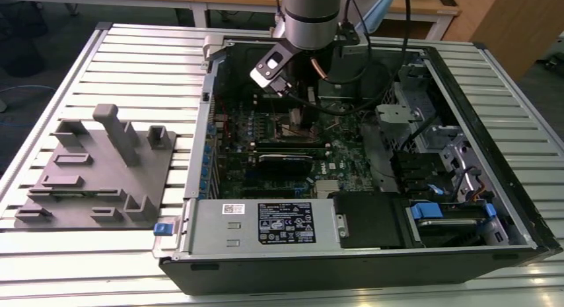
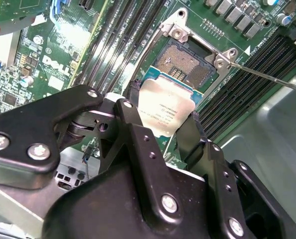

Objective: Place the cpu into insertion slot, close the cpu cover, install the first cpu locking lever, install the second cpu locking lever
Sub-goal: 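Place the cpu into insertion slot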

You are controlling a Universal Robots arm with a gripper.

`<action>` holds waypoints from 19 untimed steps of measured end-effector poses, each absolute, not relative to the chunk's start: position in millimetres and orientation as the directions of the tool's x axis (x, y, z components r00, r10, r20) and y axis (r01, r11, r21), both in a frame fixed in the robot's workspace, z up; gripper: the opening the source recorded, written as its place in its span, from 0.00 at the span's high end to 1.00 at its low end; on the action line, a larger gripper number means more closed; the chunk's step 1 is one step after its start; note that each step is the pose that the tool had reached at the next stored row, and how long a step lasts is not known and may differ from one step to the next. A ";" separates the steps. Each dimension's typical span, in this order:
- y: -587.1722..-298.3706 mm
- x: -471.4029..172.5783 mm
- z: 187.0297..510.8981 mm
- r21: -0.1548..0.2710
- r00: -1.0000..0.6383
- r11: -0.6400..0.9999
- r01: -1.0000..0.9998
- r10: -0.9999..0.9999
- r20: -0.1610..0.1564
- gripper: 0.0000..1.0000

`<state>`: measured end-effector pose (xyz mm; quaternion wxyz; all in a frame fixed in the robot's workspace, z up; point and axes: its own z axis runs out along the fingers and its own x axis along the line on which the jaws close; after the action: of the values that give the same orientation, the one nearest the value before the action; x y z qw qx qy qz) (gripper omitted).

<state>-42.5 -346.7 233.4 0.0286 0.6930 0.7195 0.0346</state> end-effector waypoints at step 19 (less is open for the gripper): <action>-341.9 -44.1 228.0 0.089 -0.033 0.032 0.995 0.999 0.007 0.46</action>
<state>-44.1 -341.9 228.0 0.0287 0.6948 0.7178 0.0346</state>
